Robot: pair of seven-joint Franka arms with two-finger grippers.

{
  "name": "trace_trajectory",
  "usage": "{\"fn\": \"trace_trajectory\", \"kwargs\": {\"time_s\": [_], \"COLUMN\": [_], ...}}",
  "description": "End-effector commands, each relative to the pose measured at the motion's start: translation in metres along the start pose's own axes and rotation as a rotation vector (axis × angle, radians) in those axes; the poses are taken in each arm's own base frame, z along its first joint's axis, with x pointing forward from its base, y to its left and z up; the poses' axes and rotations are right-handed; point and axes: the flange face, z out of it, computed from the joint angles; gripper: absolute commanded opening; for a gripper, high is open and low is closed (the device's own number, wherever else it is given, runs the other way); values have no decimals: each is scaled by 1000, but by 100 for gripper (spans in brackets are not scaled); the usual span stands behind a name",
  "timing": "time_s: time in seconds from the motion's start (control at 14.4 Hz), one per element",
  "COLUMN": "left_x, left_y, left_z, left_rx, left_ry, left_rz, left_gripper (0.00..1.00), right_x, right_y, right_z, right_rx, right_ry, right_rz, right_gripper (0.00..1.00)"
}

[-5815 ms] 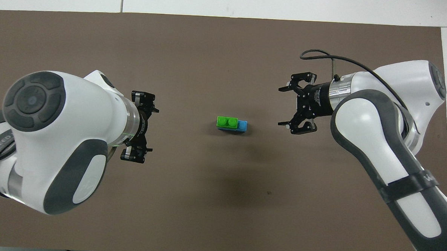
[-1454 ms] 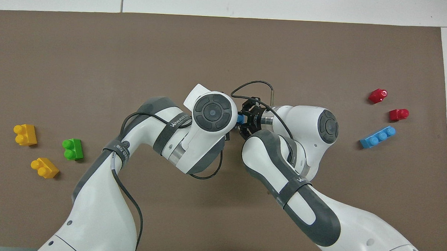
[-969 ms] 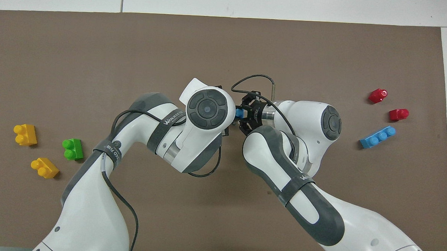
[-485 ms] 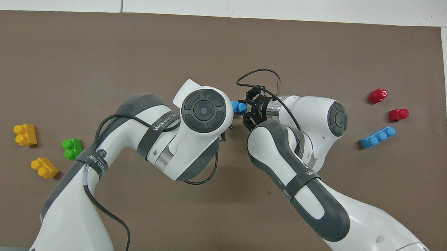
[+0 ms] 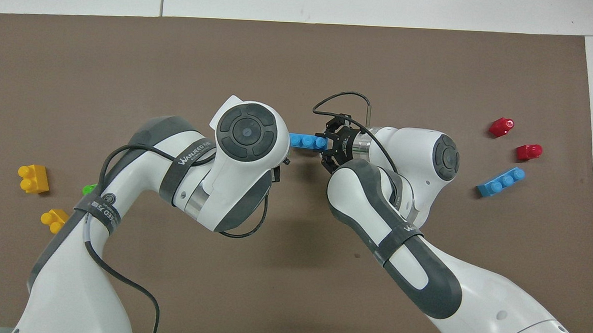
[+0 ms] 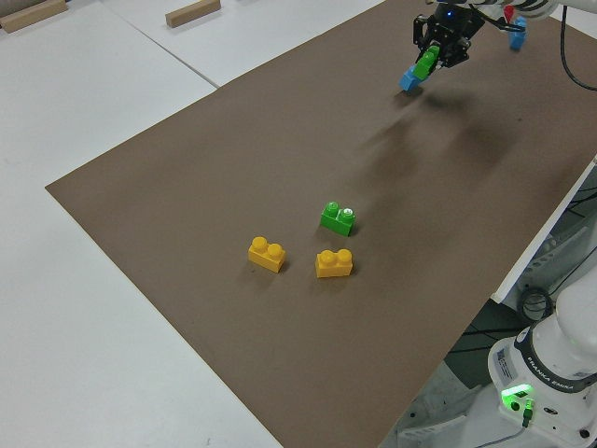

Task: Remove green block with left arm and hold with right
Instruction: 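Pull the green block off with the left gripper while the right gripper holds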

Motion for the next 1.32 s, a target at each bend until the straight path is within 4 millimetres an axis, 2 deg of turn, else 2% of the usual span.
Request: {"fn": "trace_trajectory", "kwargs": {"time_s": [0.0, 0.21, 0.42, 0.48, 0.76, 0.9, 1.11, 1.25], "left_x": [31, 60, 98, 109, 152, 175, 204, 229], "left_y": [6, 21, 37, 42, 62, 70, 83, 92], "left_z": [-1, 4, 11, 12, 16, 20, 21, 22], "left_rx": [14, 22, 34, 36, 45, 43, 21, 17], "left_ry": [19, 29, 37, 39, 43, 42, 39, 40], "left_rz": [51, 122, 198, 221, 306, 372, 446, 496], "left_gripper": [0, 0, 0, 0, 0, 0, 0, 0], "right_x": [0, -2, -10, 2, 66, 123, 191, 224], "right_y": [-4, -8, -23, -35, -73, -91, -93, -89], "right_z": [4, 0, -11, -21, -83, -124, -163, -182], "right_rx": [20, 24, 30, 20, -31, -79, -143, -165], "right_ry": [-11, -16, -37, -40, -56, -44, -74, -51], "right_rz": [13, 13, -5, -8, -89, -124, -178, -209], "right_gripper": [0, 0, 0, 0, 0, 0, 0, 0]}}
